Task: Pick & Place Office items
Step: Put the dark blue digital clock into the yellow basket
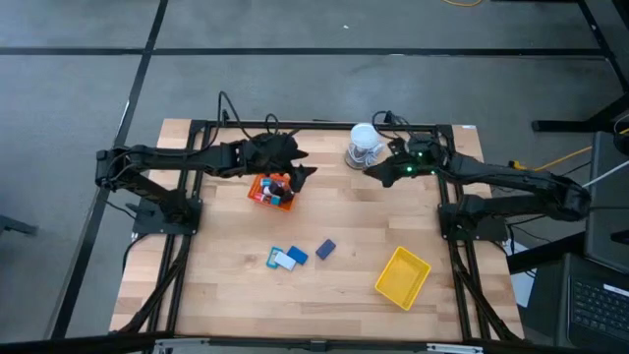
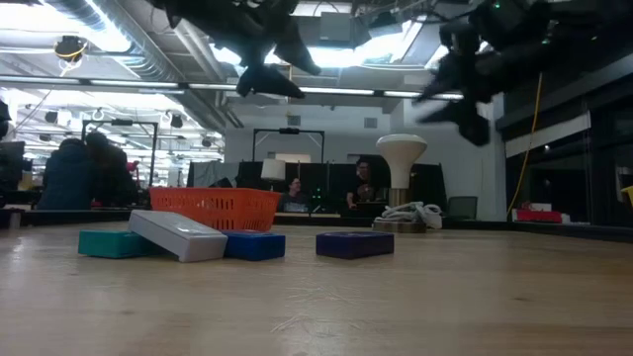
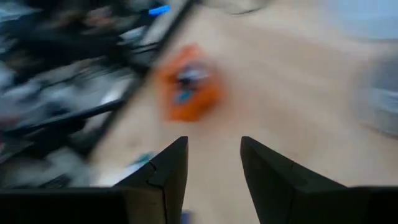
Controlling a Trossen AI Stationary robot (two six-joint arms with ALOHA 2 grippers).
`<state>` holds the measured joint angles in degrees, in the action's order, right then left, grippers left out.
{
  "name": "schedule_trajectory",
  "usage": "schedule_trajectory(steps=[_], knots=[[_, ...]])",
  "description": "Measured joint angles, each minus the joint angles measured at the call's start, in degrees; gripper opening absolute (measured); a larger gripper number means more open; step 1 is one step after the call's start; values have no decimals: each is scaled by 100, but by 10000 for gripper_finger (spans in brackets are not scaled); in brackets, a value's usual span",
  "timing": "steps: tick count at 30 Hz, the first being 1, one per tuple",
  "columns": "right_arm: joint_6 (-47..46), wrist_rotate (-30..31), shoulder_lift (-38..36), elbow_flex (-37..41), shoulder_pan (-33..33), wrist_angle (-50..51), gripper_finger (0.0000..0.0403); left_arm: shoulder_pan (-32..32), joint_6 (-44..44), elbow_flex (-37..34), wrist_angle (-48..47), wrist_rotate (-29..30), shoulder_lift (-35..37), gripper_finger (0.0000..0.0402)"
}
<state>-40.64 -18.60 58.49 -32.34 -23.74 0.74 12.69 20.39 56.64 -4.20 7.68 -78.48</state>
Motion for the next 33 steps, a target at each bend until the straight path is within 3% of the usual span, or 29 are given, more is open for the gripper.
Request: schedule_trajectory(steps=[6,12,17,22,27,33], knots=[[-425,-1644,1074,0,417,-2519,153,-173,433,0,-29,-229,0,279],[-788,-2217,2121,-107,1170,-4135,153,-734,998,0,-31,256,0,254],[38,-2499,2768,-753,1825,-3949,153,-1293,1550,0,-508,777,0,244],[544,-2565,3037,-1494,2349,-3333,153,-1491,2115,-2,-2218,1242,334,244],[808,-2051,3041,-1817,2537,-2664,153,-1867,1673,6,-1587,2206,1298,240],[325,-1512,3041,-1834,2535,-2645,153,-2535,605,7,-1045,3179,2452,239]])
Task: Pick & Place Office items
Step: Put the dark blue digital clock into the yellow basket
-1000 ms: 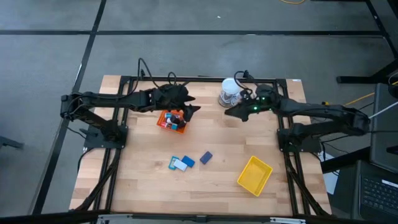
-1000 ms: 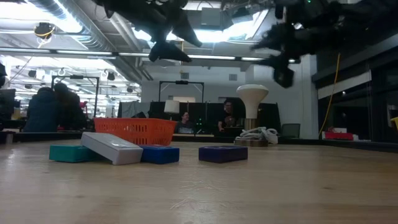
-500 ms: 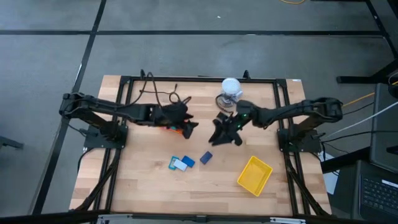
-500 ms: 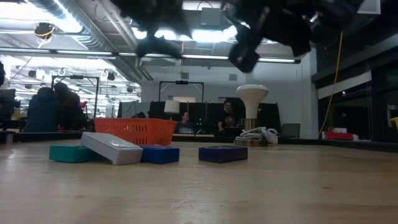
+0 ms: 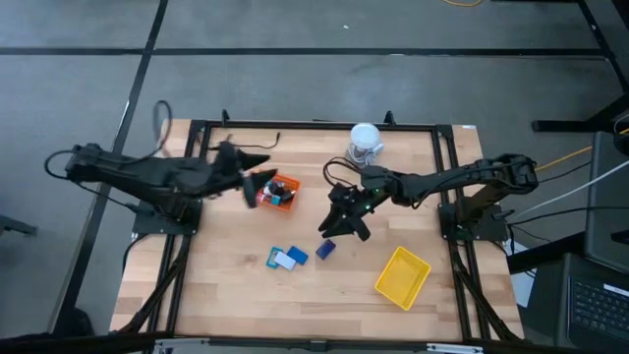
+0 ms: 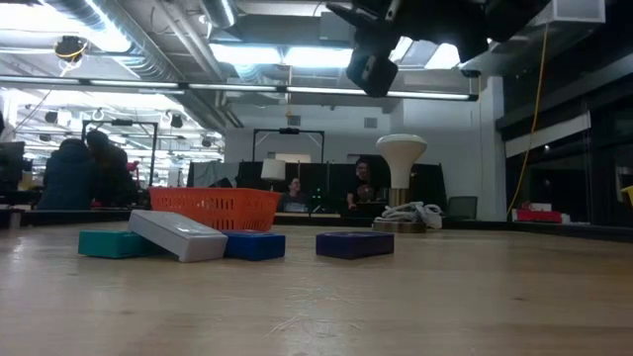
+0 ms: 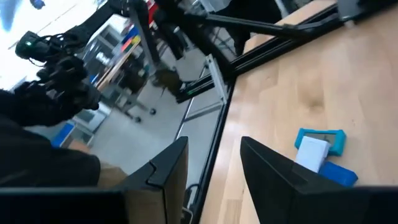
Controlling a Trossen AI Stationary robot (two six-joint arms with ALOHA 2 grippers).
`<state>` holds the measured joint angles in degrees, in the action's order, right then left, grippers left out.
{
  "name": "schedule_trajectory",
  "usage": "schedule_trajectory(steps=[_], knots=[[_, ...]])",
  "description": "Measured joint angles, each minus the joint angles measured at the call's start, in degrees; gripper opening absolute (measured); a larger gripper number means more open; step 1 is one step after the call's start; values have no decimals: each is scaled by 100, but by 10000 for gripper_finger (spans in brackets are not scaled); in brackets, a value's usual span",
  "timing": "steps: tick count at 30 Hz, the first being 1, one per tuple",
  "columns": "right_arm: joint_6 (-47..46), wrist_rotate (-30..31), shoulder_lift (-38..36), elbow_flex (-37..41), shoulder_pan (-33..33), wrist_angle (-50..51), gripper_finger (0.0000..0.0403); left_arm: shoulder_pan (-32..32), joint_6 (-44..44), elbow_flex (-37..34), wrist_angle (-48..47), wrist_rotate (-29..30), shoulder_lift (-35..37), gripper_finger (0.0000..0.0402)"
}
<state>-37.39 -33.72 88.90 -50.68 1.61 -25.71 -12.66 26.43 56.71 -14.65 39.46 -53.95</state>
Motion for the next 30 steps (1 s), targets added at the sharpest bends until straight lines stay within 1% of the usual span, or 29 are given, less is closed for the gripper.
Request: schedule_trajectory(steps=[4,6,12,14,16,18,23,25,27,28,30], knots=[[-429,454,0,-2,9,-48,153,-553,-556,-2,-289,327,546,239],[-598,671,0,-2,28,-83,153,-841,-723,-2,-610,534,799,239],[-971,1443,0,-2,200,-86,153,-1755,-705,-31,-1601,1006,1452,239],[-1059,1665,0,-2,237,-93,153,-2057,-600,-233,-1807,1169,1752,239],[-1142,1821,0,-2,260,-102,153,-2293,-400,-639,-1812,1293,2104,239],[-1192,1949,0,-2,285,-113,153,-2479,-211,-1240,-1446,1356,2544,239],[-1294,2072,0,-2,332,-121,153,-2668,-166,-3062,459,1357,3586,239],[-1299,2077,0,-2,328,-82,153,-2662,-32,-3712,885,1354,3859,239],[-1300,2087,0,-2,328,-60,153,-2653,547,-4358,940,1299,4061,239],[-1300,2088,0,-2,328,-59,153,-2651,903,-4651,1020,1179,4152,239],[-1298,2078,0,-2,330,14,153,-2651,1463,-5124,1543,915,4276,239]])
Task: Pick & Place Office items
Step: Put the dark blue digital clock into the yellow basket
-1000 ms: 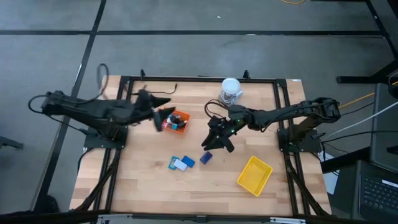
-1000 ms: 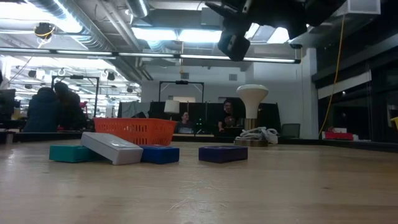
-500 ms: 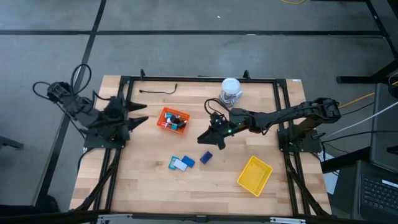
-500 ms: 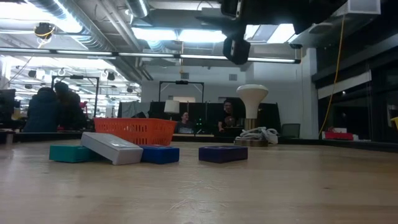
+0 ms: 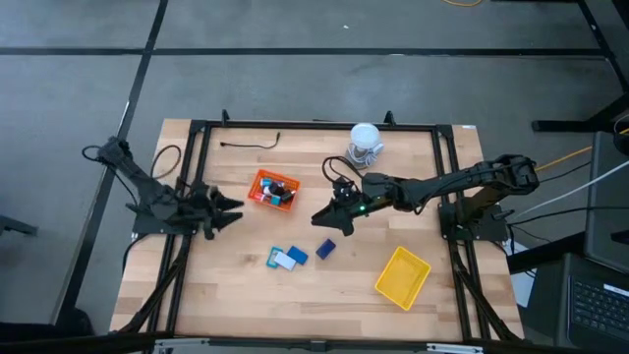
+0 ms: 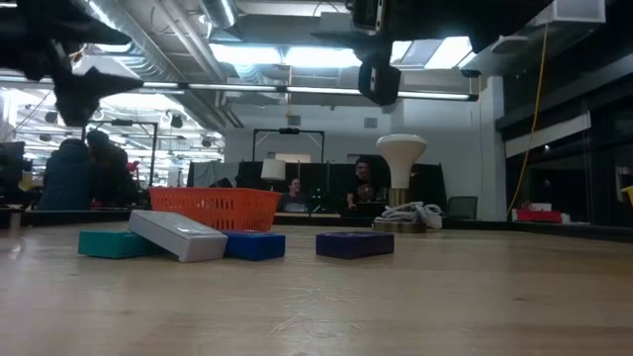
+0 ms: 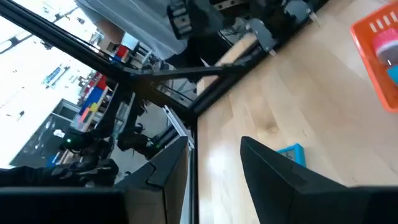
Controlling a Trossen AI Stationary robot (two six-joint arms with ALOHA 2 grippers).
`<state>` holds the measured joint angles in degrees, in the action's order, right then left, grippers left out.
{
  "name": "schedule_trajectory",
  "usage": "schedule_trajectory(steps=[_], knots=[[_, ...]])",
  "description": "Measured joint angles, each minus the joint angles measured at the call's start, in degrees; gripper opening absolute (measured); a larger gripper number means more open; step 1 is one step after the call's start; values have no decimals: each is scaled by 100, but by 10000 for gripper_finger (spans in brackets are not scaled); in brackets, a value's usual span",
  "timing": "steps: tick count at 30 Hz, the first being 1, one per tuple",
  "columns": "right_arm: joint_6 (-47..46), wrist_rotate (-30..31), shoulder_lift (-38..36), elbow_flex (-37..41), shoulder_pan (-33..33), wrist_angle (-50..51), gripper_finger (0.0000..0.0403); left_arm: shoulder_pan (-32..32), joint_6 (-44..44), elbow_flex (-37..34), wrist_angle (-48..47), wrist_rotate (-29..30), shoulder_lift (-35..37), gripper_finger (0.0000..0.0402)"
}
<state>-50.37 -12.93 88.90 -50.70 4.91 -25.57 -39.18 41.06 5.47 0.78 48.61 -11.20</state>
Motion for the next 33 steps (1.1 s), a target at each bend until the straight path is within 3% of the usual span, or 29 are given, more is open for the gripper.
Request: schedule_trajectory(steps=[4,10,15,23,27,33], knots=[[341,-146,0,-165,62,928,153,0,-98,-495,1257,-268,34,235],[2523,-163,367,-1252,150,3588,153,-2,-729,-489,653,-637,2,224],[4606,-141,1259,-2261,224,4838,153,-2,-217,-491,338,-897,2,224],[7515,-95,2815,-3657,348,6216,153,0,-129,-489,366,-232,2,224],[8013,129,3225,-3928,384,6900,153,0,-129,-490,350,-25,2,224],[7733,77,3427,-3954,365,7231,166,0,-131,-489,318,190,2,224]])
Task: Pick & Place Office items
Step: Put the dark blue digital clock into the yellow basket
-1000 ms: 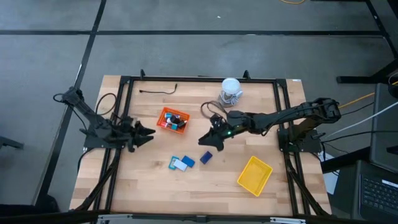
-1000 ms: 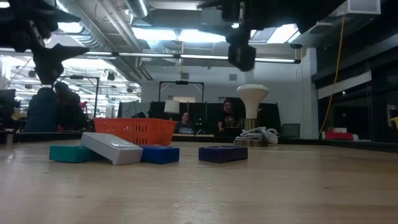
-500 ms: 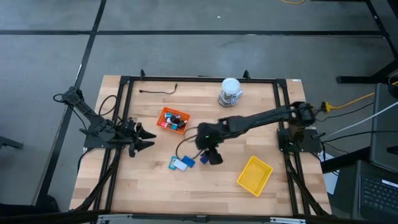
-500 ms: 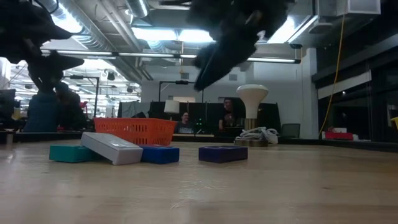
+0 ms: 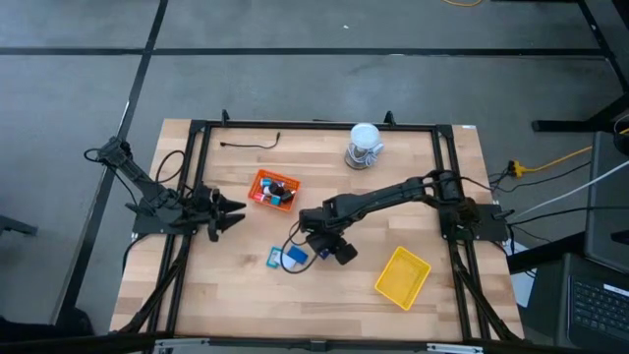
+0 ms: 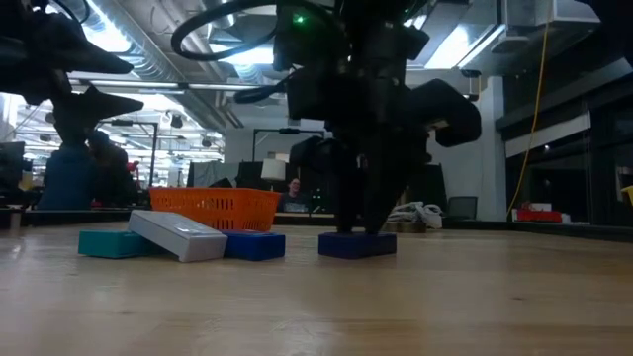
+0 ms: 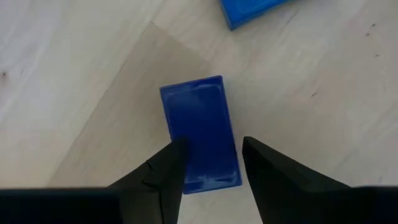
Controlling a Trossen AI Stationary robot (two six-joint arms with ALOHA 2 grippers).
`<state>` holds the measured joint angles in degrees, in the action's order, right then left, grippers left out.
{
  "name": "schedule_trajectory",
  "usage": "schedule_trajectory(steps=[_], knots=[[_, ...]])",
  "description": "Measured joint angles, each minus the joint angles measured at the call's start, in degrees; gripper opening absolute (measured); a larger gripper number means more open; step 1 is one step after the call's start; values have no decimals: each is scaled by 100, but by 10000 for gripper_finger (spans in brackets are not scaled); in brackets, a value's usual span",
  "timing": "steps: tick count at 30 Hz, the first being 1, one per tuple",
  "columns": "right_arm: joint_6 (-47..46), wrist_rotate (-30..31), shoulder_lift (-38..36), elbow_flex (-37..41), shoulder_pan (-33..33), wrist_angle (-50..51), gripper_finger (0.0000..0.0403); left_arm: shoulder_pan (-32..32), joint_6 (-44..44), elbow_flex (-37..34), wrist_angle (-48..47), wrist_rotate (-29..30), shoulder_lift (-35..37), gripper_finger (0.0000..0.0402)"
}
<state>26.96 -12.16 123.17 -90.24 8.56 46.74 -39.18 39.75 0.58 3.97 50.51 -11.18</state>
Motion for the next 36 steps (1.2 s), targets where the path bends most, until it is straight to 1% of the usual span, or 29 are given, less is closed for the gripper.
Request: schedule_trajectory(steps=[4,9,13,19,22,26,31,36], knots=[[-93,4,-1,4,2,-66,194,0,0,-1,-23,190,0,224],[-98,14,-2,10,4,-41,230,0,2,0,-98,239,0,224],[-100,42,-130,37,11,24,245,0,0,0,-106,246,0,224],[-165,98,-597,26,-26,-72,242,0,-28,2,-144,361,0,224],[-423,-64,-642,26,-25,14,238,0,-43,2,-159,485,0,224],[-619,-346,-552,48,178,-102,232,0,-46,2,-186,553,0,224],[-511,-251,-356,294,451,-508,228,0,-46,2,-190,557,0,224],[-565,-213,-208,367,448,-721,228,0,-135,2,-197,565,0,224]])
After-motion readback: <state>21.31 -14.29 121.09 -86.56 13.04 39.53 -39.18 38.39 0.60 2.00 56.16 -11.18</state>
